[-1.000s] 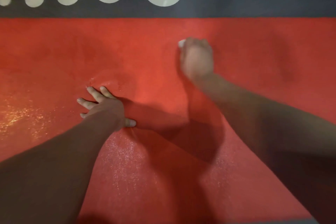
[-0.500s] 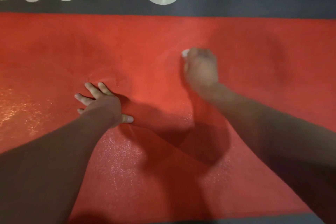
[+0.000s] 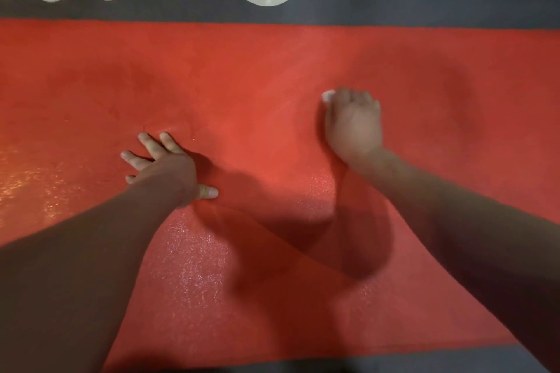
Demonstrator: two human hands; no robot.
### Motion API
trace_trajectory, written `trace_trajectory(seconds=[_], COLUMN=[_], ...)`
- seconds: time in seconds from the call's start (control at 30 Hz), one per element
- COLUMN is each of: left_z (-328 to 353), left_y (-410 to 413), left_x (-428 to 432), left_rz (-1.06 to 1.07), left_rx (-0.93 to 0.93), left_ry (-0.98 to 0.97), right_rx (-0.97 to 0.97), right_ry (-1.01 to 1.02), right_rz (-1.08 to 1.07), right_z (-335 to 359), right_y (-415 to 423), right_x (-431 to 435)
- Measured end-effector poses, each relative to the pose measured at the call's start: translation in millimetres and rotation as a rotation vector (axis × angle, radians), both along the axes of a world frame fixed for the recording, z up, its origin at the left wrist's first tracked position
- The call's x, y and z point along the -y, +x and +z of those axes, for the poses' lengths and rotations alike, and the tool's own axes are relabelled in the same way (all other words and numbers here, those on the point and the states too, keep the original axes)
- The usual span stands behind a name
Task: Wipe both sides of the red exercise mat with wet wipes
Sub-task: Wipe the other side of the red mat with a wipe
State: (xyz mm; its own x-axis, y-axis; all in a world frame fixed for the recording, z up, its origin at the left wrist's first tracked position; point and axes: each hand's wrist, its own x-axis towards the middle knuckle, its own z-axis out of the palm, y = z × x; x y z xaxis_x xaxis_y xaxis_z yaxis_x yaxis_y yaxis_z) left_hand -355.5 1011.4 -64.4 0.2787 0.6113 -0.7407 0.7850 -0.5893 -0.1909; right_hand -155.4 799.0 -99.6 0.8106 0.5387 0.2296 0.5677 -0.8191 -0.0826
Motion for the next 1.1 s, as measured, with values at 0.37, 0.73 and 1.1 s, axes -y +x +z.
trace_trajectory(seconds=[0.37, 0.73, 1.1], left_z=[10.4, 10.1, 2.6], left_y=[-43.8, -70.3, -65.0], left_x=[-26.5, -55.5, -57.8], left_rz=[-0.072, 0.082, 0.144], left_rx=[0.259, 0.091, 0.107], left_ry=[-0.023, 0.003, -0.039], right_rx=[-0.449, -0.455, -0.49], right_ry=[0.249, 0.336, 0.149], right_rz=[0.423, 0.679, 0.653], right_z=[24.3, 23.7, 17.3], right_y=[-77.7, -101.2, -105.3], right_x=[-86.7, -96.3, -128.2])
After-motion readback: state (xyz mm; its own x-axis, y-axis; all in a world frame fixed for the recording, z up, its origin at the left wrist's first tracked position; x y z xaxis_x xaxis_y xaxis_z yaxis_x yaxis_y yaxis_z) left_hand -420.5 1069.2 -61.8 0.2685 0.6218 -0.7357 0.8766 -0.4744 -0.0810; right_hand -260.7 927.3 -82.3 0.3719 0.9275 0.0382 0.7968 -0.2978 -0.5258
